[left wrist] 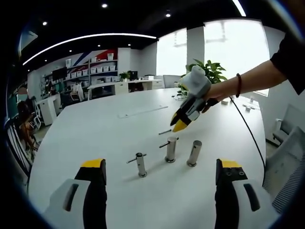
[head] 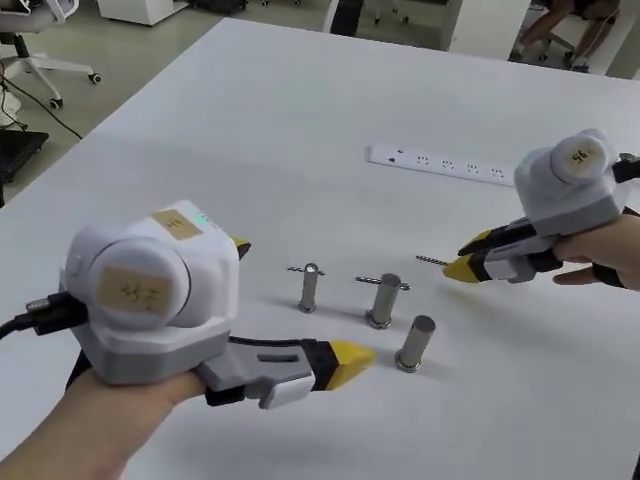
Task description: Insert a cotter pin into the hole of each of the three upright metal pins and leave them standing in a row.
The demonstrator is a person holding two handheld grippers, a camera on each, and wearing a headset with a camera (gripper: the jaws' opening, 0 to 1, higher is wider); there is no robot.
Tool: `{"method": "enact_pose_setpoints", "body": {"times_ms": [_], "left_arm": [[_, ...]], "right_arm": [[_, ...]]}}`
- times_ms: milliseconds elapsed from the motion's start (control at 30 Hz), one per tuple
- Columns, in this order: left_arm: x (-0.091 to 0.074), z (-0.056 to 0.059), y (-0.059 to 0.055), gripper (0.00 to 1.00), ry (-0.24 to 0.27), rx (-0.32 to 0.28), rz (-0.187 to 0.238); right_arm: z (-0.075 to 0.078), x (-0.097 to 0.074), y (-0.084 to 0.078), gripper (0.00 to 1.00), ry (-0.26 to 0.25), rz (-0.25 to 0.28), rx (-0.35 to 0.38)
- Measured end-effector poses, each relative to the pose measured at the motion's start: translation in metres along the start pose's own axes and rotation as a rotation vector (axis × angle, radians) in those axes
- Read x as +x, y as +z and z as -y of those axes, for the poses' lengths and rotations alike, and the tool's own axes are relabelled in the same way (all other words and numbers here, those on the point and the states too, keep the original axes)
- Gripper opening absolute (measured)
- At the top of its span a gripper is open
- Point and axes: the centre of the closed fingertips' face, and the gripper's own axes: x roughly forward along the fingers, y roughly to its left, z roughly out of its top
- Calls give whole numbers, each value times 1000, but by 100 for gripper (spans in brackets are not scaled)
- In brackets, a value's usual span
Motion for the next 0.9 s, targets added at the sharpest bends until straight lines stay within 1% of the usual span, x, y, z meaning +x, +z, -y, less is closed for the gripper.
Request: {"method": "enact_pose_setpoints", "body": {"times_ms": [67,133,233,333,433,467,500,533,567,667,733,800,900], "left_arm": [[0,0,-1,94,-2,1,-2],[1,0,-1,94,-3,-2,0],[1,1,-2,94,-4,-2,-5],[1,1,-1,94,-7,-8,-3],[1,0,-2,94,-5,-10,-3],[1,0,-2,94,-4,-9,-4],[1,0,-2,93,-3,-10,-4],[1,0,-2,93,-3,-12,-5],[1,0,-2,92,-3,-12,-6],[1,-1,-2,92,0,-8,-7],[1,-1,-1,92,-1,-9,-5],[1,0,-1,92,-2,-9,-5],[1,2,2,92,-10,-19,13]], "right_arm": [[8,4,-4,18,-10,-10,10],[14,8,-3,17,-13,-9,27],[11,10,-4,16,-11,-22,27],[10,13,-6,14,-6,-43,10],[9,14,-7,11,-2,-56,13],[9,15,-9,10,-5,-70,19],[13,13,-13,8,-25,-90,30],[14,15,-11,5,-15,-83,12],[15,15,-12,3,-22,-91,-1],[14,14,-13,0,-20,-112,-33],[15,14,-15,0,-19,-133,-74],[14,14,-15,0,-17,-145,-113],[10,13,-14,0,-10,-152,-108]]}}
